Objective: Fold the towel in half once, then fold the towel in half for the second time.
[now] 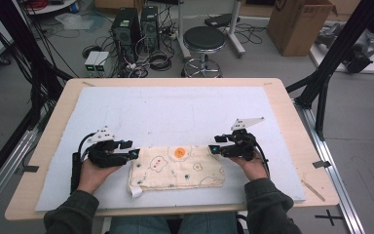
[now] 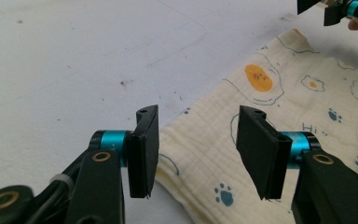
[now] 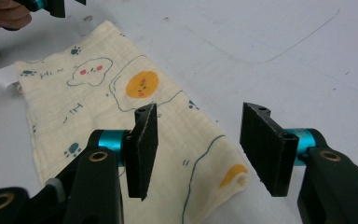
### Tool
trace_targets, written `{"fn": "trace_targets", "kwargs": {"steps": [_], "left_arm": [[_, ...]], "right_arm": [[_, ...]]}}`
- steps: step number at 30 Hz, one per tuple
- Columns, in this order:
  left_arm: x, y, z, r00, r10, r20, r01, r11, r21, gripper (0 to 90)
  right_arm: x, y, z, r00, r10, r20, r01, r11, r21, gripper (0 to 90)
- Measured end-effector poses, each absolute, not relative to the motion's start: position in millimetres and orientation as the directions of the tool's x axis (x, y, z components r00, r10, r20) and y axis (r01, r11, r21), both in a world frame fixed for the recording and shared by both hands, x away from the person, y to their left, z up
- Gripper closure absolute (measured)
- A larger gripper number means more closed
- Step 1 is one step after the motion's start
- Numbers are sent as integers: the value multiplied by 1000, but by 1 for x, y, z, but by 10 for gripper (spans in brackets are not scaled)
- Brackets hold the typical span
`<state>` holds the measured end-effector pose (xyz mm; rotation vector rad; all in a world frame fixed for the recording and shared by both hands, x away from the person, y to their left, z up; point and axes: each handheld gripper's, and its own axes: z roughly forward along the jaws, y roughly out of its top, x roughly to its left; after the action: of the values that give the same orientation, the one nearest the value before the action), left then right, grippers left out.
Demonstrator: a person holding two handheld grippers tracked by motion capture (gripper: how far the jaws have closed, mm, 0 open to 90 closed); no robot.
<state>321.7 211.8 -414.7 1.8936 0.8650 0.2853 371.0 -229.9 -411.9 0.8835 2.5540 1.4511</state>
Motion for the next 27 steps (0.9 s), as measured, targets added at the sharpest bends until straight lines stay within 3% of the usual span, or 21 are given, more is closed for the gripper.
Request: {"fn": "trace_targets", "kwargs": {"steps": [27], "left_arm": [[328,216,-416,686,706,-176,444,-216,869,459]], "right_arm": [[377,-228,-413,-826,528,199,452,408,793,448]]}}
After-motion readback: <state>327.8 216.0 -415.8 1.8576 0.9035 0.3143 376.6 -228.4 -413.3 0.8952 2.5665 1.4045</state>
